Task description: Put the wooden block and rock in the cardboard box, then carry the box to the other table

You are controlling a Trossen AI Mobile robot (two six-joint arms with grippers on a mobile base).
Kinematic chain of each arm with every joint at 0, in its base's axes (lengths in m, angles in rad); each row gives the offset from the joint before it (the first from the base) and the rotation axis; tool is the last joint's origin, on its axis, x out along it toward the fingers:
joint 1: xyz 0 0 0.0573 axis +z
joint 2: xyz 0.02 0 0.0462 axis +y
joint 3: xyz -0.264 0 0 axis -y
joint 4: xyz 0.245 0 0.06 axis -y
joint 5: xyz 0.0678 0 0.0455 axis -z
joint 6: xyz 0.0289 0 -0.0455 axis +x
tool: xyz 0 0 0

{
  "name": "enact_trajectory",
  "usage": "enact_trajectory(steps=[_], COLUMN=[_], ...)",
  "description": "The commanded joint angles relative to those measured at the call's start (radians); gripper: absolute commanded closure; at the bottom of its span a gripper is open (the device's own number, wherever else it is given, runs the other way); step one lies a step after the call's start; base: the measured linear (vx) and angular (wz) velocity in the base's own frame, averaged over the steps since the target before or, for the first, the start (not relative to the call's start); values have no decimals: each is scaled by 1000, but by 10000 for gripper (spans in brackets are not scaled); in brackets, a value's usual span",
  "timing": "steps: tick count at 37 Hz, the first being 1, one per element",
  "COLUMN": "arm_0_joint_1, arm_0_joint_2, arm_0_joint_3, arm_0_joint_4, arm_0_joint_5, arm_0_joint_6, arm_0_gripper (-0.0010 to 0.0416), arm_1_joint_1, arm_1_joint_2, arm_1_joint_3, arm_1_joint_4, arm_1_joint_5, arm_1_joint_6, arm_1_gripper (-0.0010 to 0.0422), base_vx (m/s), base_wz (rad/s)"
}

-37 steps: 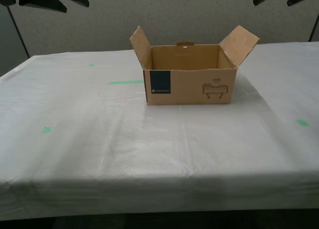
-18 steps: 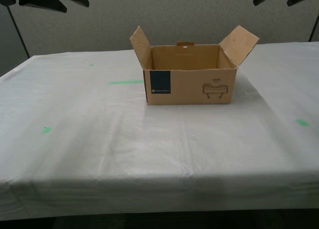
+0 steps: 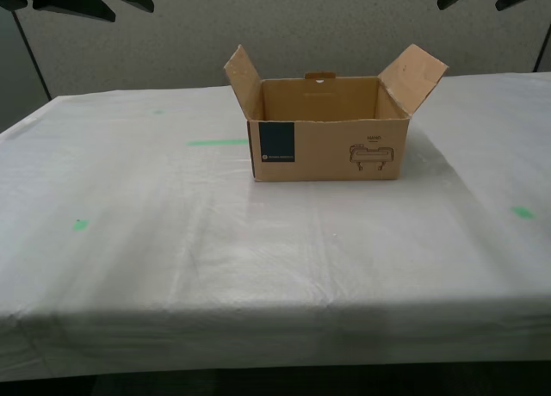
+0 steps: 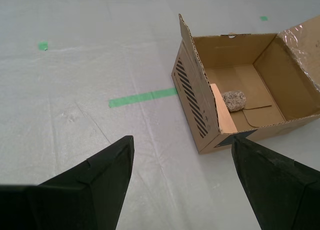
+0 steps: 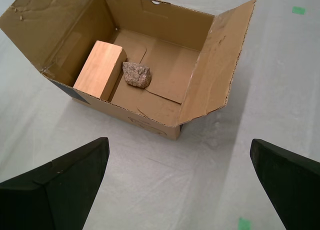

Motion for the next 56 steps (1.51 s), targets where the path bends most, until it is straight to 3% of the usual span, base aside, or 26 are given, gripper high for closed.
enact_trajectory(steps=[1, 56], arm_0_joint_1=[0, 0], arm_0_joint_2=[0, 0], arm_0_joint_3=[0, 0], arm_0_joint_4=[1, 1], arm_0_joint_5=[1, 1], arm_0_joint_6=[0, 0], arm_0_gripper=[12, 12], arm_1_joint_1=[-1, -1], arm_1_joint_2=[0, 0], arm_1_joint_3=[0, 0], arm_1_joint_4=[2, 2], arm_1_joint_5=[-2, -2], arm_1_joint_6=[3, 3], arm_1_gripper=[149, 149], base_vx=[0, 0], base_wz=[0, 0])
